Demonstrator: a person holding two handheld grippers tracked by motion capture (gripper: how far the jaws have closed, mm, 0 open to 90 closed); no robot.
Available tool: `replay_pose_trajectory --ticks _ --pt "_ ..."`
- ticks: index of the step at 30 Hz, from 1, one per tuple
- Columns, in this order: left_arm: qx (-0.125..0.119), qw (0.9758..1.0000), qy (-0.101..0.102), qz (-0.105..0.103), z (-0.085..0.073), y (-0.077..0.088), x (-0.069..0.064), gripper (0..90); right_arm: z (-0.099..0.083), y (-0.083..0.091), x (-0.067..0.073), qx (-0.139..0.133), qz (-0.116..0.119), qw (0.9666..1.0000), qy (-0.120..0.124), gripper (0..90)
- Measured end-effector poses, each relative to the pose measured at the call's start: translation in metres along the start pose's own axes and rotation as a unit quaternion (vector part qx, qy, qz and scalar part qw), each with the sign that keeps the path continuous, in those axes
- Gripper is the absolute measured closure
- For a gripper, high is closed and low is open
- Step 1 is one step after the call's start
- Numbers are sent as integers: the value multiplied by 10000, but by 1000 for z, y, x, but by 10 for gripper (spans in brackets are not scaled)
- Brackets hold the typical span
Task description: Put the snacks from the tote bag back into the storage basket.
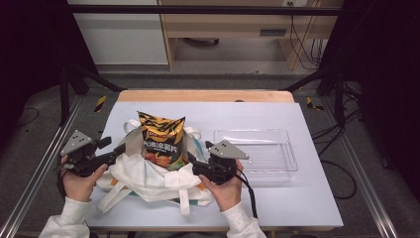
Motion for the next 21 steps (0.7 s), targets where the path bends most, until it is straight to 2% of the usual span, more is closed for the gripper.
replay_pose_trajectory --ticks 5,12,21 --pt "-45 10000 51 -60 9 -6 -5 373 5 -2 -5 17 -39 10000 -11 319" --pt "-119 9999 -2 -113 24 -17 -17 380 12 -9 -9 13 -103 9999 36 317" --pt "-49 9996 -106 -270 28 -28 -31 428 20 -28 -2 80 3 10000 45 325"
Point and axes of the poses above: each handheld gripper's, and its own axes: y roughly backward along the jaws, z roughly out of its top, x roughly to its left, the point moved 9 cm from there along -y, roughly forward along the jaws, and after that the axes turned 11 degrees about z, right-handed, at the moved point
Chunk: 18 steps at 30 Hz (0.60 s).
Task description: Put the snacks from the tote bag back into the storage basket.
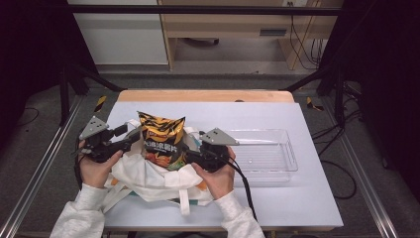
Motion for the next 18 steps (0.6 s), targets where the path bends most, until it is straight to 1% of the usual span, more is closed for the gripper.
replay_pose_trajectory --ticks 1,2,4,7,9,10,11,15,18 --pt "0 10000 0 0 0 0 0 431 0 0 0 0 0 10000 0 325" --pt "20 10000 -3 -20 -1 -2 -1 434 0 -5 1 39 17 10000 14 329" --pt "31 10000 0 -46 -2 -4 -3 438 -1 -7 2 68 20 10000 32 330" --pt "95 9999 -74 -88 -4 -9 -7 443 -1 -15 3 125 30 9999 48 340" --pt "104 9999 -82 -92 -4 -10 -8 443 -1 -17 3 136 43 9999 34 341" --pt "120 9998 -78 -109 -4 -11 -8 442 -1 -22 4 147 72 9999 41 346" --pt "146 9998 -60 -155 -5 -14 -9 443 0 -24 5 159 58 9999 34 349" --pt "242 9995 -132 -162 -8 -19 -11 448 1 -34 6 179 68 9998 89 363" --pt "317 9992 -124 -215 -11 -23 -12 456 1 -38 7 212 68 9997 111 381"
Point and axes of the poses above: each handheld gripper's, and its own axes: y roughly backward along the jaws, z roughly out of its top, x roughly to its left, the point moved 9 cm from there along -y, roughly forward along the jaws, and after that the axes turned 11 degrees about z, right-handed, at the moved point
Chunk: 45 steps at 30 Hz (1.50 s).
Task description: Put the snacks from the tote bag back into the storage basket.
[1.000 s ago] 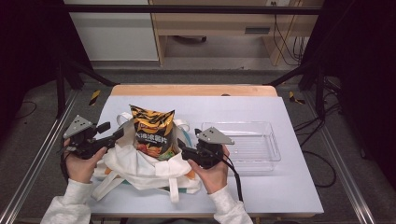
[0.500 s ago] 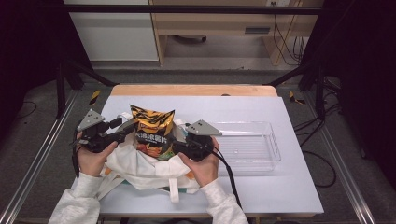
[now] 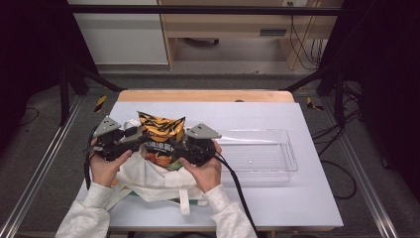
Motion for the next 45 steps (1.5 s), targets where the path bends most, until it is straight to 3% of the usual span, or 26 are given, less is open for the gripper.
replay_pose_trajectory --ticks 1,2,4,5,11,14,20,26,27,30,32,34,37,38,39,40,43,45 --pt "29 10000 -5 -17 -1 -2 0 470 -1 -4 0 1 -29 10000 44 399" --pt "62 10000 -18 -34 -3 -4 -1 478 -2 -6 0 21 -9 10000 36 470" --pt "68 10000 -13 -49 -3 -5 -1 494 -2 -7 1 31 6 10000 30 497" --pt "71 9999 -8 -90 -3 -7 -2 510 -4 -9 -1 70 -77 9999 73 583" --pt "173 9997 21 -173 -6 -12 -3 611 -6 -9 -1 186 18 9998 -31 805" --pt "199 9997 37 -151 -7 -12 -3 690 -7 -9 -1 225 36 9997 -28 857" --pt "277 9995 131 -126 -8 -11 -1 842 -8 -9 0 270 56 9996 -72 899" --pt "288 9995 90 -61 -9 -10 -2 900 -9 -10 1 250 45 9997 -52 890" --pt "288 9995 90 -61 -9 -10 -2 900 -8 -10 1 236 26 9997 -38 876" --pt "260 9996 120 -86 -10 -9 -3 900 -6 -9 0 116 -41 9999 -27 694" --pt "238 9996 97 -91 -12 -6 -4 900 -4 -11 -1 59 -50 10000 -45 620" --pt "226 9997 91 -87 -13 -4 -4 900 -4 -12 -1 56 -52 9999 -81 603" --pt "219 9997 30 -65 -15 0 -6 900 -7 -15 -1 129 -23 9999 -98 681" --pt "234 9997 -14 -16 -16 1 -5 900 -7 -15 2 141 27 9998 -113 785" --pt "234 9997 -14 -16 -16 1 -5 899 -7 -15 2 141 27 9998 -113 785" --pt "199 9998 20 -10 -14 1 -4 883 -8 -14 3 170 -38 9998 -34 872" --pt "68 10000 65 -24 -10 0 -2 735 -9 -13 3 219 -46 9997 17 900" --pt "-16 10000 96 -11 -5 -1 -1 690 -9 -13 4 226 -5 9997 23 900"
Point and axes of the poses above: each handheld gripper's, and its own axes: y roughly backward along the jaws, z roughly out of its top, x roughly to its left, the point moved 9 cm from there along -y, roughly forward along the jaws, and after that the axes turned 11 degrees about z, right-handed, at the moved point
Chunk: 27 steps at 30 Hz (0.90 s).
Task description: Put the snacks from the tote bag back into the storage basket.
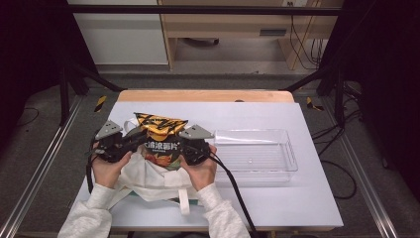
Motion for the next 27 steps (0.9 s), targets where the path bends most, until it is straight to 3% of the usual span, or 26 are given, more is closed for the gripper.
replay_pose_trajectory --ticks 3,4,8,16,22,27 --pt "39 9999 69 -81 0 -5 0 679 0 1 1 11 16 10000 20 900" --pt "99 9998 113 -162 -2 -7 -1 719 0 1 1 17 14 10000 24 900" --pt "176 9998 68 -85 -5 -8 -2 872 0 1 1 7 52 10000 -22 900" --pt "179 9998 -14 7 -4 -3 -4 900 2 4 4 -41 101 9999 -17 900" --pt "22 10000 -30 -9 4 11 -9 900 10 11 6 -178 160 9997 -48 900" --pt "-130 9999 -52 37 13 24 -11 900 19 18 11 -237 165 9996 63 900"
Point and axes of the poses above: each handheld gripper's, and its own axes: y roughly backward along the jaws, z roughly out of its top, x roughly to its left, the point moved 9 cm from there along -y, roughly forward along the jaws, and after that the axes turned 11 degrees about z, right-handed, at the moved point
